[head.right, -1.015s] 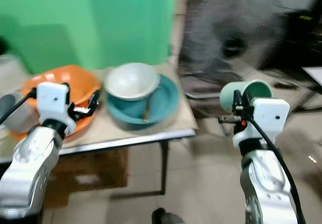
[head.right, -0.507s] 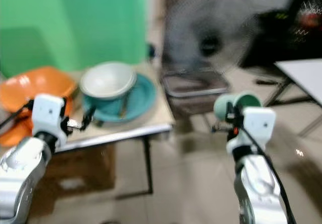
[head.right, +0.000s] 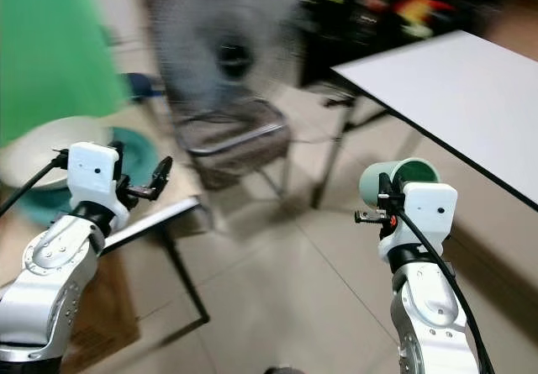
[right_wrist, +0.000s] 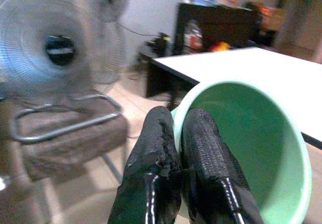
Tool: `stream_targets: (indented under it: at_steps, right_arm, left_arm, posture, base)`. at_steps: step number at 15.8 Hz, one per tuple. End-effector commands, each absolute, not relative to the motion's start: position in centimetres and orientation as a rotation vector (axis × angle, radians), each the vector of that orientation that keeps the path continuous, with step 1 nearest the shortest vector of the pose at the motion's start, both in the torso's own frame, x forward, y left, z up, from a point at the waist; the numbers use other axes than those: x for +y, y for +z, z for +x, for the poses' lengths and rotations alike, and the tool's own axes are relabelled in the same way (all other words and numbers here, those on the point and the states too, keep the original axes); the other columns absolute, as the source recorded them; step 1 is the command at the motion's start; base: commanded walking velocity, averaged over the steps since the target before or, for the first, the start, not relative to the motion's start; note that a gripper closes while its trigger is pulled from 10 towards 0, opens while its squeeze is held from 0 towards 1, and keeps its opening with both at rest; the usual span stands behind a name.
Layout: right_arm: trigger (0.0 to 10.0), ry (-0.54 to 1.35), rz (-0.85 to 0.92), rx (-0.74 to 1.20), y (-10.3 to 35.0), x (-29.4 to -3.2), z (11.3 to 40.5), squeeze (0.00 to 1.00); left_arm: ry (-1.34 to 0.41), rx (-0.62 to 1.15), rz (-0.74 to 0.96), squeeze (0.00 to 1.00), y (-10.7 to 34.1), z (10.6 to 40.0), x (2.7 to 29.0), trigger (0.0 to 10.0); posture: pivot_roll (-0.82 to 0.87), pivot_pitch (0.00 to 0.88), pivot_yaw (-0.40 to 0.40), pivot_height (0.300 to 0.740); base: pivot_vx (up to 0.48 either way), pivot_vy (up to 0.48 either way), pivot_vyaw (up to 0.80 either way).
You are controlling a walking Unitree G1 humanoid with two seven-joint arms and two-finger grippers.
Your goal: Setting the table
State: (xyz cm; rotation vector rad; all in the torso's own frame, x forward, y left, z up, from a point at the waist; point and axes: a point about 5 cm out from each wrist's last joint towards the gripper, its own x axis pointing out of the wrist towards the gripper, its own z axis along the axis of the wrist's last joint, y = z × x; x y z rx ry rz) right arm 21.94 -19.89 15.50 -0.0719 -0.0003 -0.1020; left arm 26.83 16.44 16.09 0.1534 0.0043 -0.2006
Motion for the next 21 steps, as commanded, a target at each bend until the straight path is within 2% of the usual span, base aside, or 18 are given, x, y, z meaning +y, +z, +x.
stream_targets:
  at_steps: [1,6,8,12,19,21]
  right_arm:
    - [10.0,-0.109,-0.069,-0.011,15.8,-19.9,22.2,0.00]
    - [10.0,-0.067,-0.048,0.007,15.5,-18.2,22.2,0.00]
    - [10.0,-0.008,-0.074,0.044,15.1,-18.6,22.5,0.00]
    - [10.0,-0.014,-0.081,0.015,15.0,-18.2,23.6,0.00]
    - [10.0,0.018,-0.033,-0.024,16.1,-17.9,24.2,0.00]
    - [10.0,0.009,-0.034,-0.026,16.2,-18.2,24.2,0.00]
  left_arm:
    - [-0.243,-0.001,0.141,0.00,16.1,27.0,15.9,10.0]
    - [-0.252,-0.021,0.159,0.00,17.1,26.7,16.5,10.0]
    - [-0.226,0.001,0.140,0.00,15.8,26.4,16.3,10.0]
    - [-0.195,-0.006,0.157,0.00,16.2,26.1,16.9,10.0]
    - [-0.190,-0.011,0.170,0.00,16.7,26.6,17.1,10.0]
    - [-0.195,-0.017,0.172,0.00,17.0,26.8,17.1,10.0]
  posture:
    - [0.02,0.000,-0.009,0.740]
    - [0.02,0.000,-0.006,0.740]
    - [0.03,0.000,-0.055,0.740]
    - [0.07,0.000,-0.081,0.740]
    - [0.06,0.000,-0.066,0.740]
    - [0.06,0.000,-0.060,0.740]
  base:
    - [0.000,0.000,-0.77]
    - [0.111,0.000,-0.78]
    - [0.304,0.000,0.00]
    - [0.300,0.000,0.00]
    - [0.346,0.000,0.00]
    - [0.364,0.000,-0.80]
